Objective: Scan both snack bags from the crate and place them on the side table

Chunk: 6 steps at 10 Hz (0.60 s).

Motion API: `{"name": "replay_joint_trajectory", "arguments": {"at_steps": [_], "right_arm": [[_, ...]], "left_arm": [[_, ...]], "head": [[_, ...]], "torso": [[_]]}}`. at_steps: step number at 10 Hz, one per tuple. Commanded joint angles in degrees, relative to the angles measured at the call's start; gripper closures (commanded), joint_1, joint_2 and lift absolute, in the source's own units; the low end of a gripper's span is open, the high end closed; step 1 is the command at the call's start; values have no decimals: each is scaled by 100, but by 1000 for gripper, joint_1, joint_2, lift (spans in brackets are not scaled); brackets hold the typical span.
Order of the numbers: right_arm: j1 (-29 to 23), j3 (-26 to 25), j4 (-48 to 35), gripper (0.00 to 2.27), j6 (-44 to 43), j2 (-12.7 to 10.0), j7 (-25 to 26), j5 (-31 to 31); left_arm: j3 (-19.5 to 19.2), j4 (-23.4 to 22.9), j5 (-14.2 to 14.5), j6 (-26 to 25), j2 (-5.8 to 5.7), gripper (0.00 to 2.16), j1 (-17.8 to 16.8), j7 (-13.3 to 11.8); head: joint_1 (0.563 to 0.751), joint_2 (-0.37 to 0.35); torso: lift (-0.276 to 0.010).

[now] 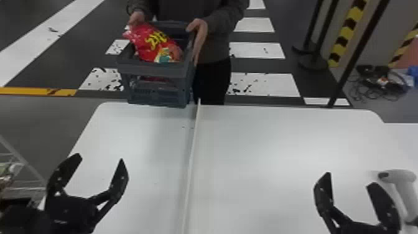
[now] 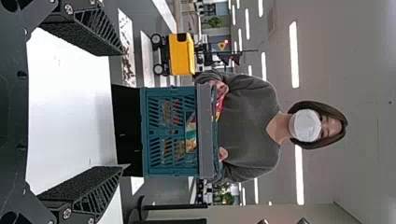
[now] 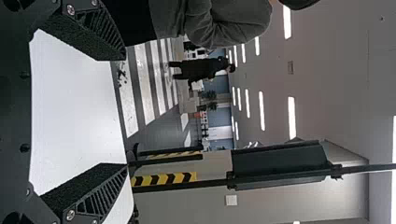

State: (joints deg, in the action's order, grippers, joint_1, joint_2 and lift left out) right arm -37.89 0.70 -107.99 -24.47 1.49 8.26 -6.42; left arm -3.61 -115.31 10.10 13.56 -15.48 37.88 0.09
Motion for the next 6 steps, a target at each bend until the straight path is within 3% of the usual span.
{"name": "replay_joint_trajectory", "arguments": {"at_steps": [1,6], "right_arm": [[10,0,15,113,0,0,0,0],[45,0,41,113,18,-9,0,0]], "left_arm": [[0,0,0,19,10,124,0,0],[-9,53,-8,54,18,124,-8,-9]], "head": [[695,22],[695,23]], "torso": [[-98],[-98]]}}
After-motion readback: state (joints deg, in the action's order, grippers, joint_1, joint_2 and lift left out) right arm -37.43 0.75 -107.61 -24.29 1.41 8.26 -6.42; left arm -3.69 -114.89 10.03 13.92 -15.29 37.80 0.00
